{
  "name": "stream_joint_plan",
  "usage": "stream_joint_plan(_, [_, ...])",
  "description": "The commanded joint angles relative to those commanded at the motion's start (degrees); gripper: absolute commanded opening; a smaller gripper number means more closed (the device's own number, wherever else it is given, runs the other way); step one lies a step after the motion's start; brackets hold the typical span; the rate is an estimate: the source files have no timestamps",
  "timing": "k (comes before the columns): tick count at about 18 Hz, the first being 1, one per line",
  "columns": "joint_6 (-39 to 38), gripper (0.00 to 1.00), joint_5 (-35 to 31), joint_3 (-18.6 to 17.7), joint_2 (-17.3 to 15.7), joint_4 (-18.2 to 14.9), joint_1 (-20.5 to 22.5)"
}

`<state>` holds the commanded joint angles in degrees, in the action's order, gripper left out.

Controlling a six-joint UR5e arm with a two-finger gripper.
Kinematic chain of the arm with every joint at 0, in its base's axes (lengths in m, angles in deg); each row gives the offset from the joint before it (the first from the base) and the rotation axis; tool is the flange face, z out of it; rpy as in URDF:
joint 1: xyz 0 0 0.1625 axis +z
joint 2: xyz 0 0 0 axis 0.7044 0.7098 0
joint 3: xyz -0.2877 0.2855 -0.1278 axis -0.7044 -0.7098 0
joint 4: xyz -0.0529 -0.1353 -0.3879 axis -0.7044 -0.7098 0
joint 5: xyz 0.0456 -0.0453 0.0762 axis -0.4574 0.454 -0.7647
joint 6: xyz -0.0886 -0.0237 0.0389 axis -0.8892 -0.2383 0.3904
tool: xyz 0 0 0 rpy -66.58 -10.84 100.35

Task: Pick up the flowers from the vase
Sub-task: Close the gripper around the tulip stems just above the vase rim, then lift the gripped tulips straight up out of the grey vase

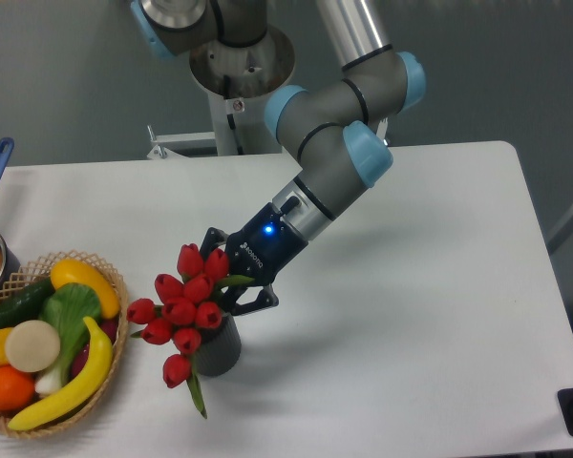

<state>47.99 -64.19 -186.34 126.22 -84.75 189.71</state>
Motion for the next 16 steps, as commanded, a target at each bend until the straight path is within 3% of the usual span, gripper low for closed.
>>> stream_joint_plan(9, [-2.10, 0.30, 5.61, 1.40, -2.01, 0.00, 1.23])
stream_joint_plan(16, [-7.91, 0.30, 5.71, 4.04, -4.75, 0.00, 1.58])
